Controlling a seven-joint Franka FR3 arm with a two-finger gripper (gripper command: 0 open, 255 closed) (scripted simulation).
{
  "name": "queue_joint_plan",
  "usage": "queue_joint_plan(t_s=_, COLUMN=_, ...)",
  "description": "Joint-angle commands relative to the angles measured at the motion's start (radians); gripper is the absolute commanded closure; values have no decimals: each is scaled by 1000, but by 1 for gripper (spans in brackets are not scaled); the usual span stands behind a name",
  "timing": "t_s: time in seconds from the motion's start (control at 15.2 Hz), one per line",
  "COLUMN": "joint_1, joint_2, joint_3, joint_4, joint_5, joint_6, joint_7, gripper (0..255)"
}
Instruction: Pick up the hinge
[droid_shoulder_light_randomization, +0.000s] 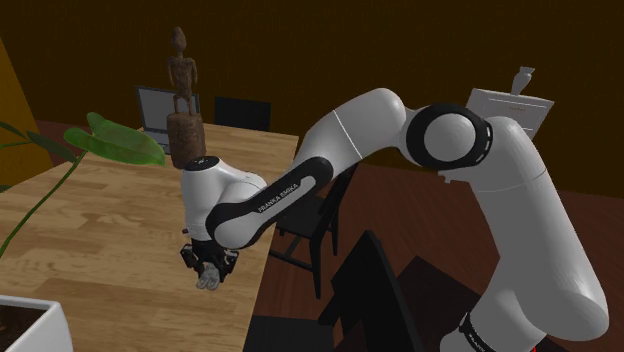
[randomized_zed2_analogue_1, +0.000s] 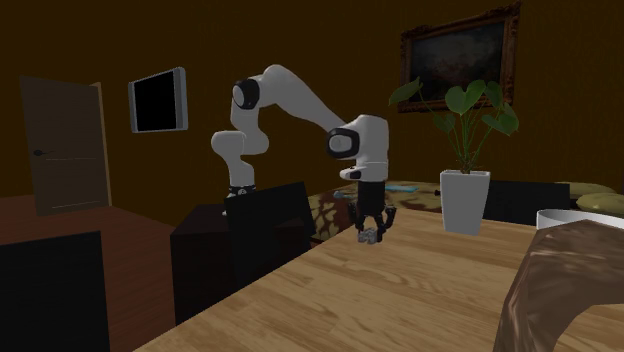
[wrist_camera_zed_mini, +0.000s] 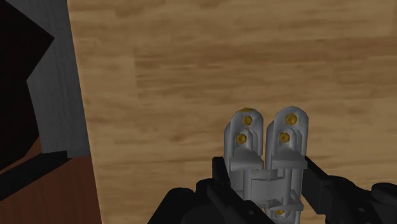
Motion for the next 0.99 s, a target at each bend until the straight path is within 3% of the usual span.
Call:
queue_joint_plan(t_s=0.0, joint_1=-5, joint_2=-17, joint_3=6, joint_4=-3, joint_5=7, joint_6=-13, joint_7=-4, gripper=255)
queue_joint_plan(t_s=0.92, joint_1=-29, joint_2=-112, joint_3=44, joint_4=13, joint_5=55, joint_6=-120, joint_7=-33, gripper=255)
